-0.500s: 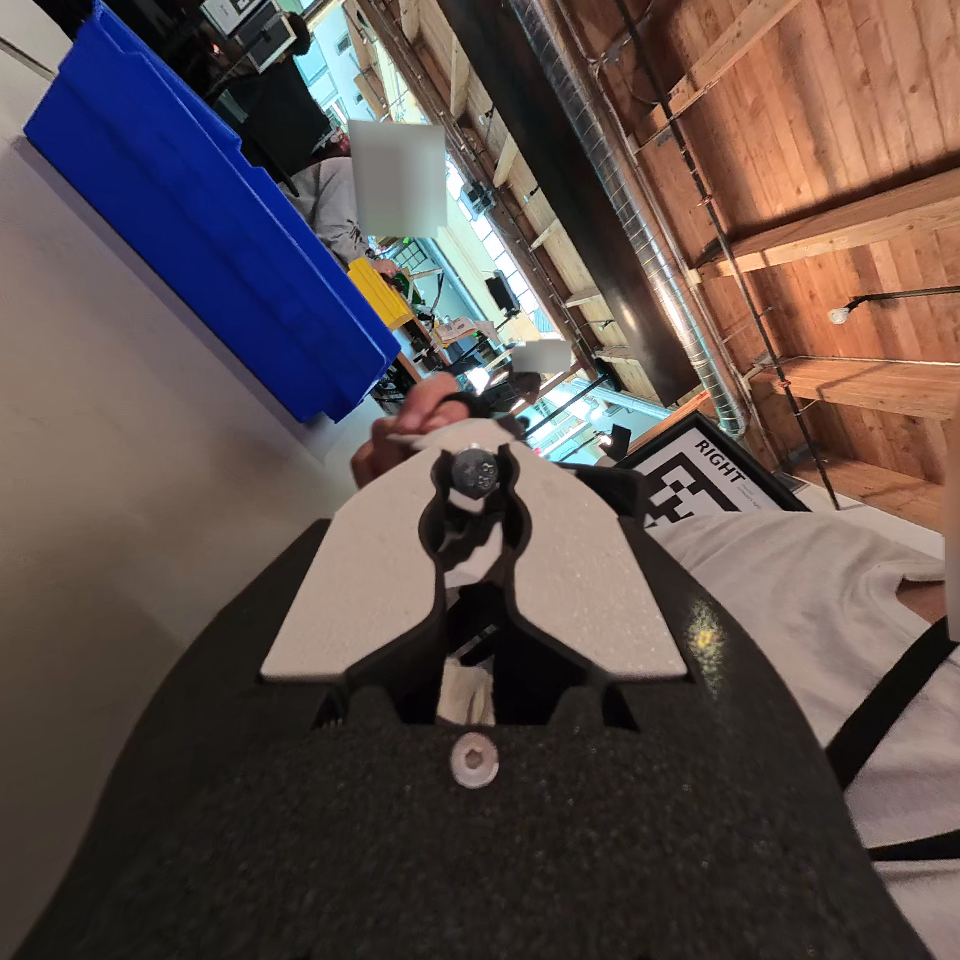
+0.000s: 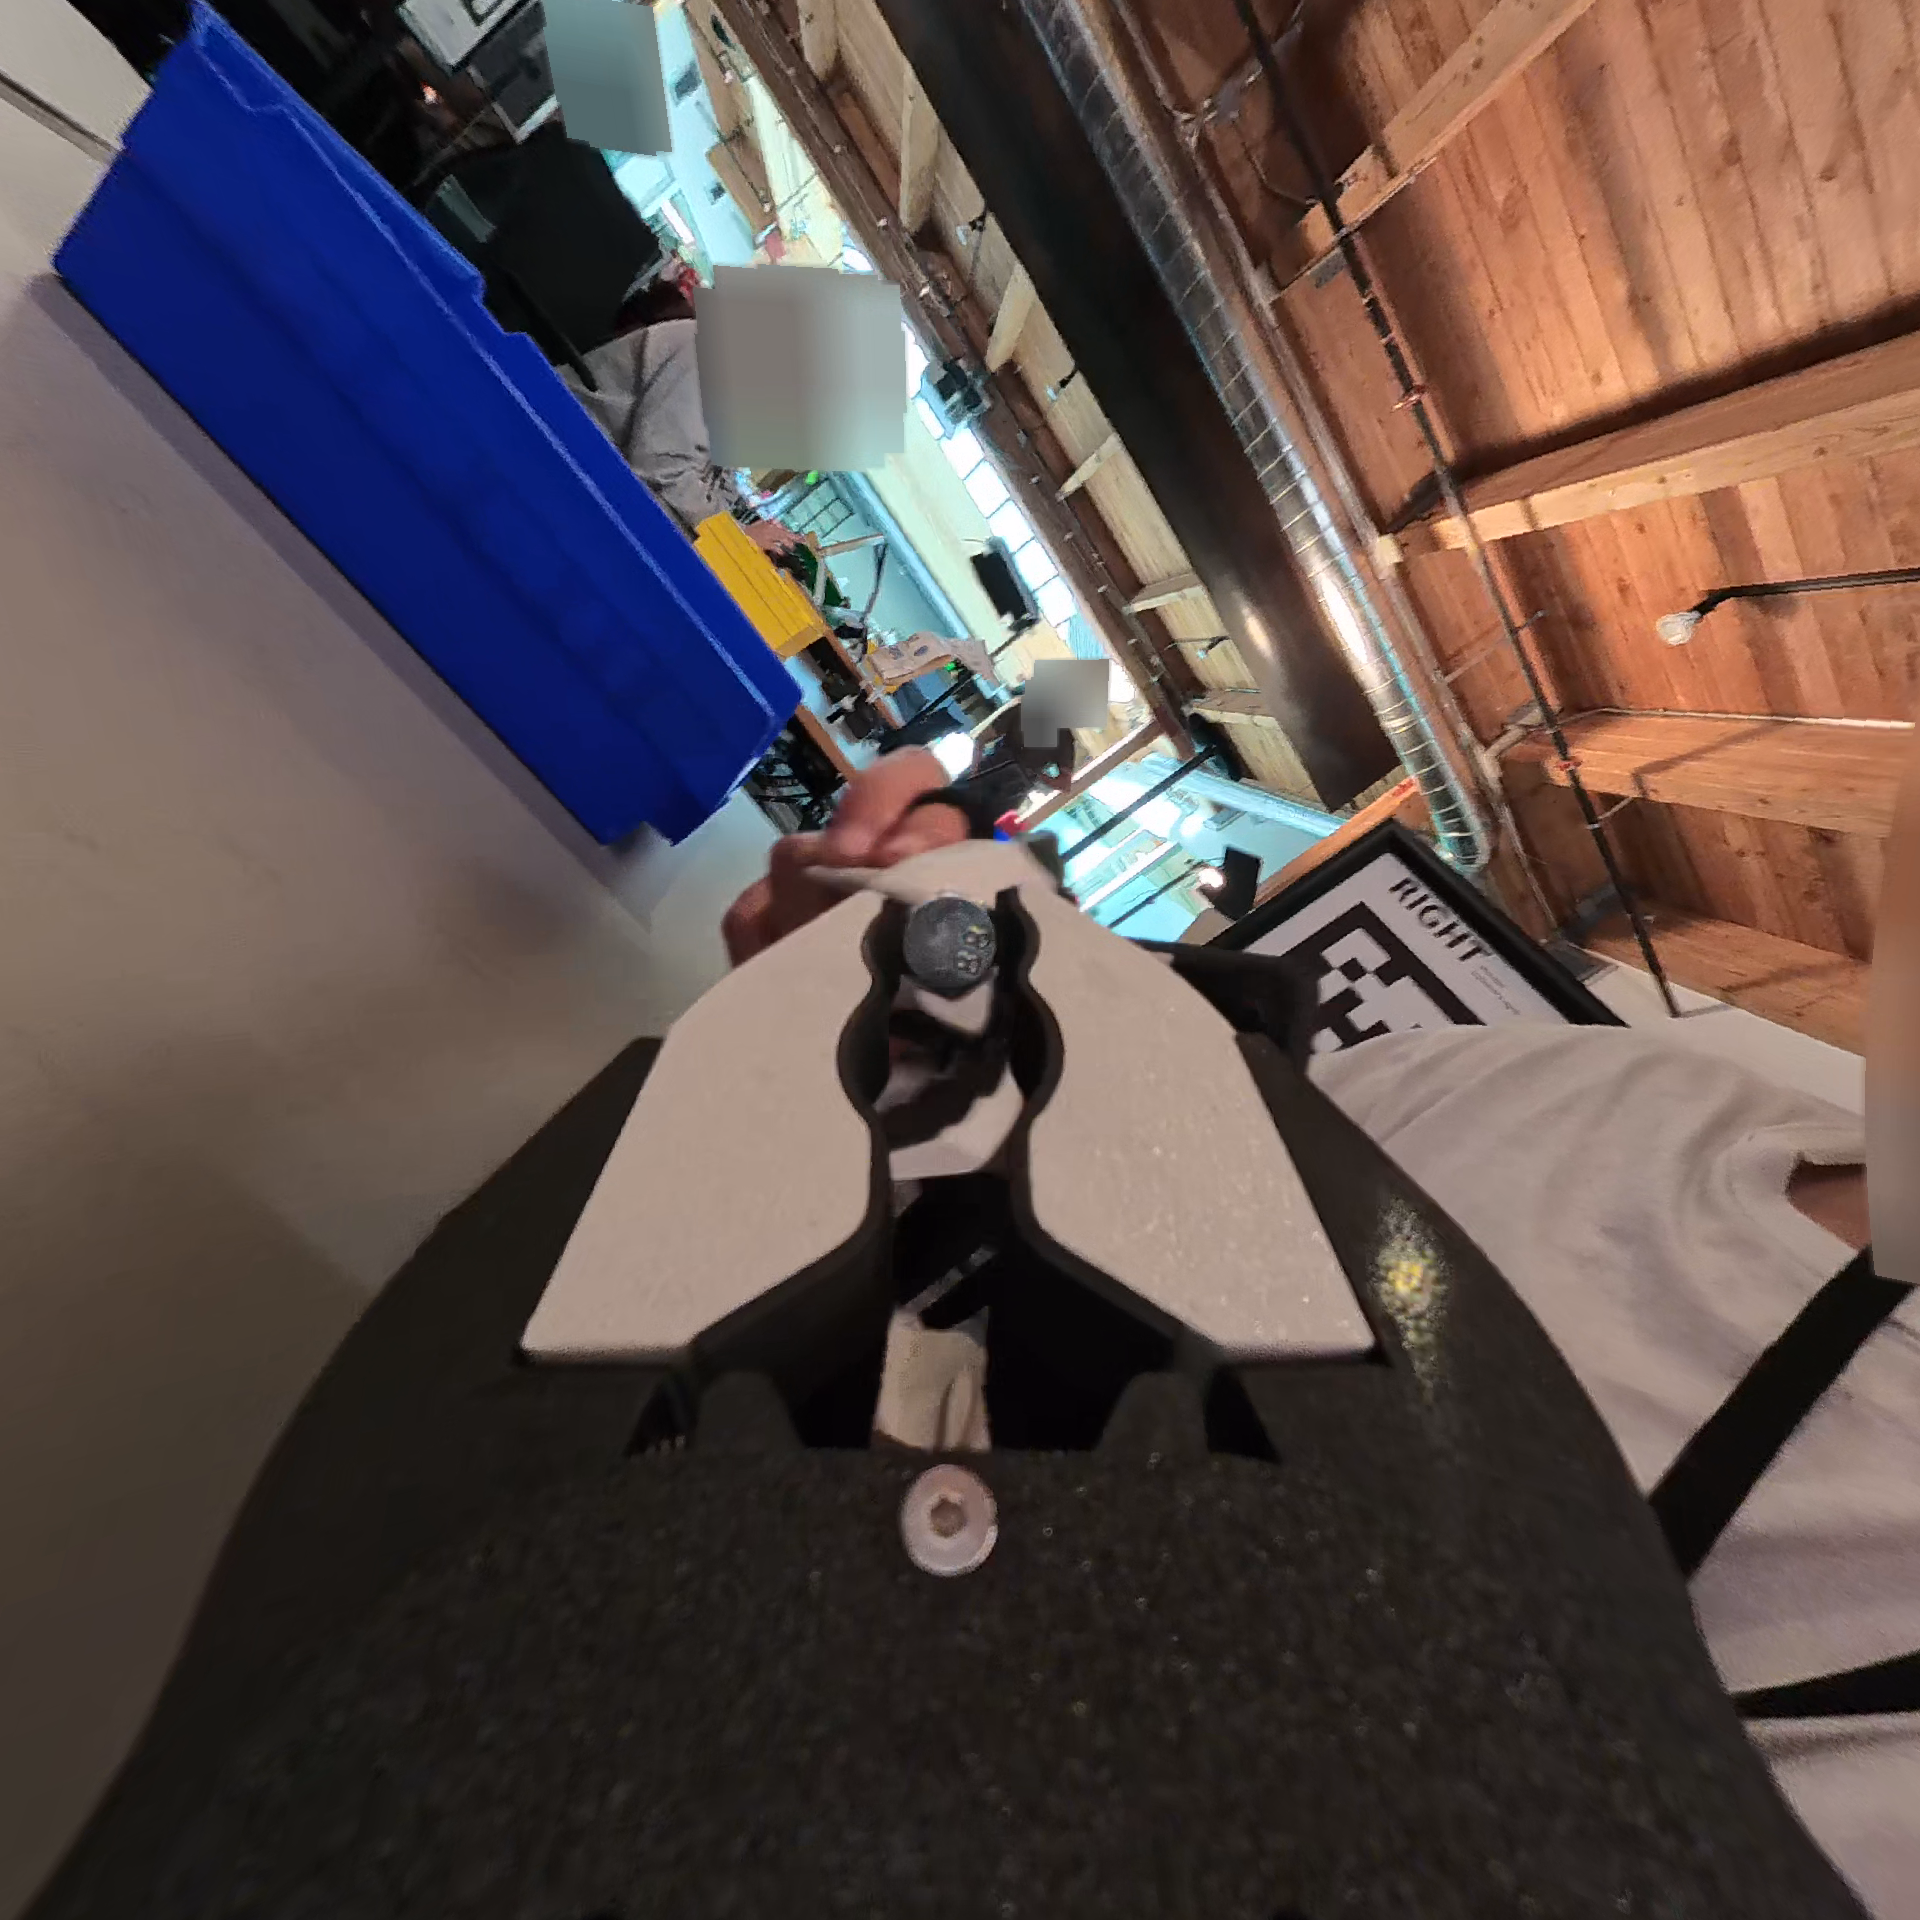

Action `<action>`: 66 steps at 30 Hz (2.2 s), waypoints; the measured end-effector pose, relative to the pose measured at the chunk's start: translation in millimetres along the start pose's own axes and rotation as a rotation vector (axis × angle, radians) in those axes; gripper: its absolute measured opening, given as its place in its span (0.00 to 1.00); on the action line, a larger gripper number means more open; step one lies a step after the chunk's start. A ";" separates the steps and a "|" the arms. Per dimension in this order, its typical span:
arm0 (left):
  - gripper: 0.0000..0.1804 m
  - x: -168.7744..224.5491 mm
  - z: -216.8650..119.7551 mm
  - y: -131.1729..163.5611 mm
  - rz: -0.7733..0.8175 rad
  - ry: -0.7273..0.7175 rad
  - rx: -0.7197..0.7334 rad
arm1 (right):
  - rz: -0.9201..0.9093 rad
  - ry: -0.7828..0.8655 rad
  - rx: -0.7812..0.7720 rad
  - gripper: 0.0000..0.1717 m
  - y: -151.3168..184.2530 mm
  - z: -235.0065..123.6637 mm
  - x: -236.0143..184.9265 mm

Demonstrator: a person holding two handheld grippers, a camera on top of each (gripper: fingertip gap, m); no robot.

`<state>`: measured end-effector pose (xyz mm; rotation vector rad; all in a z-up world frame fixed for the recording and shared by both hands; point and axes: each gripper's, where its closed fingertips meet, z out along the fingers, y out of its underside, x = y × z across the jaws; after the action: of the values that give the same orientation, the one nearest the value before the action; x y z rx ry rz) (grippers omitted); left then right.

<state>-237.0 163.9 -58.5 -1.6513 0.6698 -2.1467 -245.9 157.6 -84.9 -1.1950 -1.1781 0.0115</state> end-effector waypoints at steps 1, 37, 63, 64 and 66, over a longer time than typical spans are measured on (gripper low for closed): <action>0.09 4.1 0.5 -2.4 -0.007 0.023 0.015 | 0.017 -0.016 -0.028 0.28 9.3 2.0 -1.2; 0.10 2.8 2.4 -2.1 0.004 0.015 0.011 | -0.052 0.067 -0.097 0.30 18.0 3.9 12.1; 0.10 -13.3 1.8 3.3 0.359 -0.235 -0.091 | 0.391 -0.072 -0.061 0.13 15.3 -2.1 7.3; 0.10 -14.0 2.8 4.9 0.385 -0.247 -0.102 | 0.402 -0.080 -0.074 0.10 17.7 -0.8 5.7; 0.10 -17.1 3.8 7.4 0.441 -0.282 -0.125 | 0.419 -0.097 -0.098 0.05 21.9 0.8 2.7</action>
<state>-229.0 166.4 -75.6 -1.6387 0.9867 -1.5591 -233.2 169.3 -98.8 -1.5249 -1.0015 0.3340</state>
